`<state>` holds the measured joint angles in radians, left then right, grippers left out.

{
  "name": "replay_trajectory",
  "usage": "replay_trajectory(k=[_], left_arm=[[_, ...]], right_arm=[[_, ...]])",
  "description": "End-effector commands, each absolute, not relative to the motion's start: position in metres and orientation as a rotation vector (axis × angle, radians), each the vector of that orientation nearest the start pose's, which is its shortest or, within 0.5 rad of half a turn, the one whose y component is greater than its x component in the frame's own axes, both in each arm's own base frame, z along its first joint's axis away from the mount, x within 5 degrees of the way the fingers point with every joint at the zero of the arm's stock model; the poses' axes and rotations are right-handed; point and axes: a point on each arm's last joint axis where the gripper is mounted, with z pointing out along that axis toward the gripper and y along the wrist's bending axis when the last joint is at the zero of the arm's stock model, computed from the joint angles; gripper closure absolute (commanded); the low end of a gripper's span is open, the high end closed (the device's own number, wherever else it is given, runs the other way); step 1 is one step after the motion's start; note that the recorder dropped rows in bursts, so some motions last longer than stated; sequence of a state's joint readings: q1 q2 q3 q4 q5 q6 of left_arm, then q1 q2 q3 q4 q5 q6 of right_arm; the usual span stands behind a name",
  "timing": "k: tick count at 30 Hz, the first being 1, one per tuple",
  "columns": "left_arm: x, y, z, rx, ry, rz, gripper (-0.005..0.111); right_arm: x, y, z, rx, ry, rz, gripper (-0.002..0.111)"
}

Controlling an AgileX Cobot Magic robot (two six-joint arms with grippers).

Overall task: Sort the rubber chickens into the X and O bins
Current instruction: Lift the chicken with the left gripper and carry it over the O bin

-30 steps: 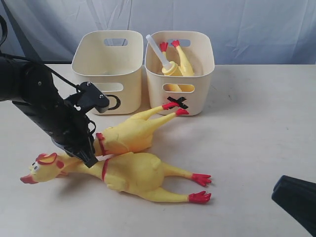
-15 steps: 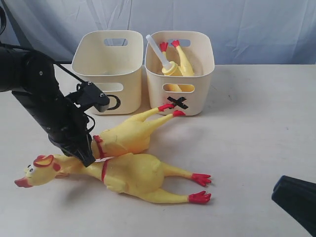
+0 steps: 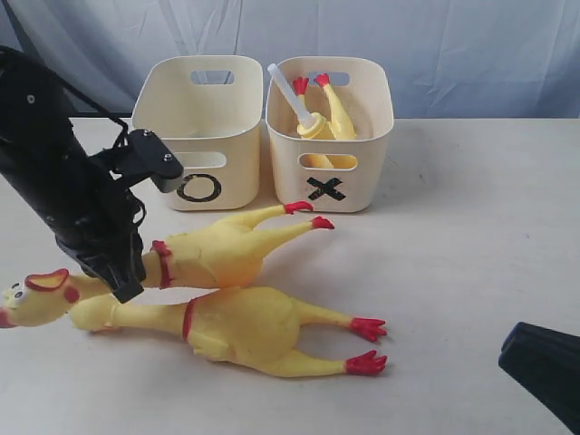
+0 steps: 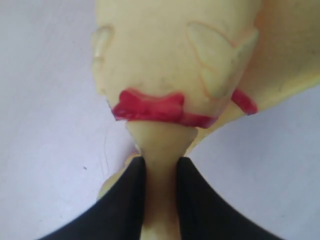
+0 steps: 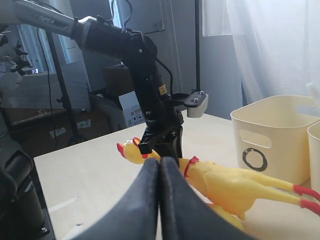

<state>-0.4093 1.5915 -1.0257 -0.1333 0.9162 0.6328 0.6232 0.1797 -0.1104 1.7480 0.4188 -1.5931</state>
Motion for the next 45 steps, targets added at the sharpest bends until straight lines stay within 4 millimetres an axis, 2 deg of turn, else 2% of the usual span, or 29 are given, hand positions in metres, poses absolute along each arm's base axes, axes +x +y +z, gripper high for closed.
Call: replay_trajectory(k=[1, 14, 21, 23, 26, 29, 38, 45], left_arm=[[0.257, -0.124, 0.242, 1.392, 2.533, -0.131, 0.107], [0.229, -0.108, 0.294, 1.343, 2.403, -0.062, 0.107], [0.243, -0.1, 0.332, 1.136, 2.356, 0.113, 0.107], [0.25, -0.099, 0.347, 1.072, 2.292, 0.161, 0.107], [0.263, -0.101, 0.356, 1.036, 2.229, 0.204, 0.107], [0.286, -0.108, 0.353, 1.001, 2.249, 0.243, 0.107], [0.34, -0.123, 0.344, 0.841, 2.317, 0.296, 0.107], [0.376, -0.11, 0.326, 0.684, 2.474, 0.322, 0.107]], right_arm=[[0.029, 0.066, 0.245, -0.683, 1.398, 0.933, 0.109], [0.029, 0.066, 0.245, -0.683, 1.398, 0.933, 0.109], [0.027, 0.067, 0.245, -0.7, 1.389, 0.95, 0.109], [0.027, 0.067, 0.245, -0.7, 1.389, 0.95, 0.109], [0.026, 0.068, 0.245, -0.711, 1.383, 0.963, 0.109], [0.026, 0.068, 0.245, -0.713, 1.382, 0.964, 0.109], [0.026, 0.068, 0.245, -0.713, 1.382, 0.964, 0.109], [0.026, 0.068, 0.245, -0.713, 1.382, 0.964, 0.109]])
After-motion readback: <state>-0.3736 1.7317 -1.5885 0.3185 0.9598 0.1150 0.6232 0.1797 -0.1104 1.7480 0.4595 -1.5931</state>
